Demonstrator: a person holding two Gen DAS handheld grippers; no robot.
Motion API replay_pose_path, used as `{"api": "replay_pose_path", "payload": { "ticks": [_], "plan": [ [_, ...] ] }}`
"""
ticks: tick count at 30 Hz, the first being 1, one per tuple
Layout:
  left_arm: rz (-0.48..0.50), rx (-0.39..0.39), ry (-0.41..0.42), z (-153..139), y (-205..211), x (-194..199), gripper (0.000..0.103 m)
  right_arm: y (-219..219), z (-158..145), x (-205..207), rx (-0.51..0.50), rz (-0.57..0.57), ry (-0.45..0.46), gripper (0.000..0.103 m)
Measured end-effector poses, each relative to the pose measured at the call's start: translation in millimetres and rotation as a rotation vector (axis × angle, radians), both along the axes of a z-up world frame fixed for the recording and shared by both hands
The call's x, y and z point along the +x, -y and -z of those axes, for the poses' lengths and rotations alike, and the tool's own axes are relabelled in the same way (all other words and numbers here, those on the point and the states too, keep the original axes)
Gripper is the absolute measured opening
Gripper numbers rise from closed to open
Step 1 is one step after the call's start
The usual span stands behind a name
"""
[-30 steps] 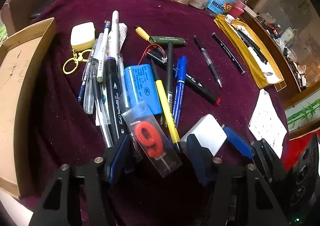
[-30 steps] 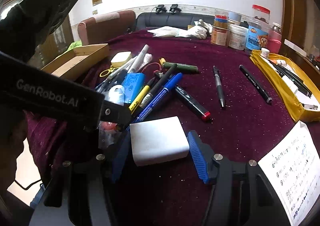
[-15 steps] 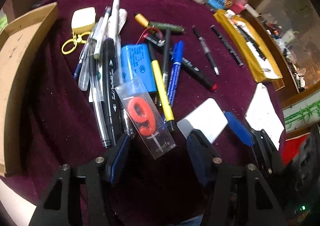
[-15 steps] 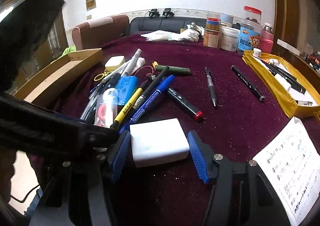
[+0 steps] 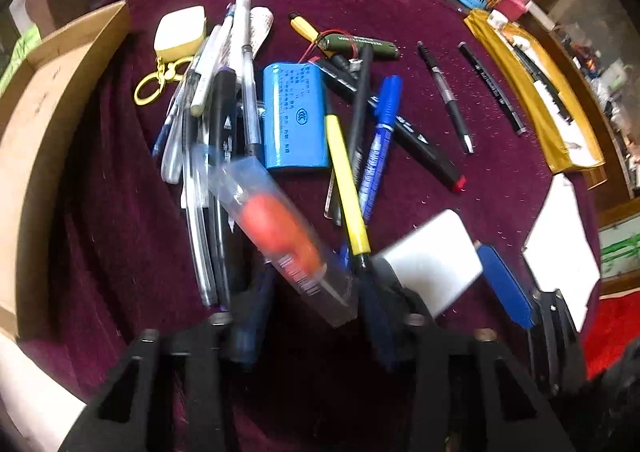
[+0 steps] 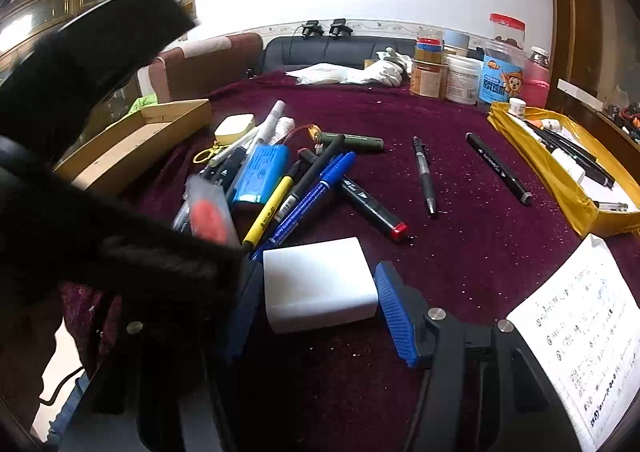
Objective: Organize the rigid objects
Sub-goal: 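Carry both items over the cardboard tray and open both tools to drop them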
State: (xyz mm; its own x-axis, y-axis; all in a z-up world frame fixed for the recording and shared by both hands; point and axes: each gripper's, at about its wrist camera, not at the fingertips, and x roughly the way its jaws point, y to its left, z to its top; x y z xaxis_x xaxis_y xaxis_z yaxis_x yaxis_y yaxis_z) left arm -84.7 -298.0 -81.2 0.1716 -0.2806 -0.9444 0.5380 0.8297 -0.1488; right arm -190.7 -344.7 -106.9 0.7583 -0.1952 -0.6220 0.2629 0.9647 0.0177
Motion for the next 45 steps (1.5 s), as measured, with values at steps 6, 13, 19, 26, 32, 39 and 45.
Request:
{"api": "replay_pose_path", "payload": {
  "ticks": [6, 13, 19, 26, 32, 39, 45],
  "plan": [
    [-0.010, -0.054, -0.078, 0, -39, 5, 0.013, -1, 0, 1, -0.005, 0.000, -0.004, 0.058],
    [0.041, -0.160, -0.082, -14, -77, -13, 0.012, -3, 0, 2, -0.012, 0.000, -0.006, 0.059],
    [0.034, -0.281, -0.130, -17, -104, -2, 0.012, -2, 0, 2, -0.011, 0.002, -0.008, 0.059],
    [0.000, -0.396, -0.189, -20, -132, 8, 0.012, -7, 0, 1, -0.060, 0.017, -0.013, 0.056],
    [-0.030, -0.479, -0.156, -45, -171, 21, 0.012, 0, -11, -11, 0.086, 0.021, 0.088, 0.056],
    [-0.190, -0.520, -0.115, -53, -235, 68, 0.012, -47, -57, 18, 0.281, -0.172, 0.192, 0.056],
    [-0.341, -0.513, -0.149, -32, -282, 108, 0.013, -126, -77, 88, 0.215, -0.367, 0.155, 0.056]
  ]
}}
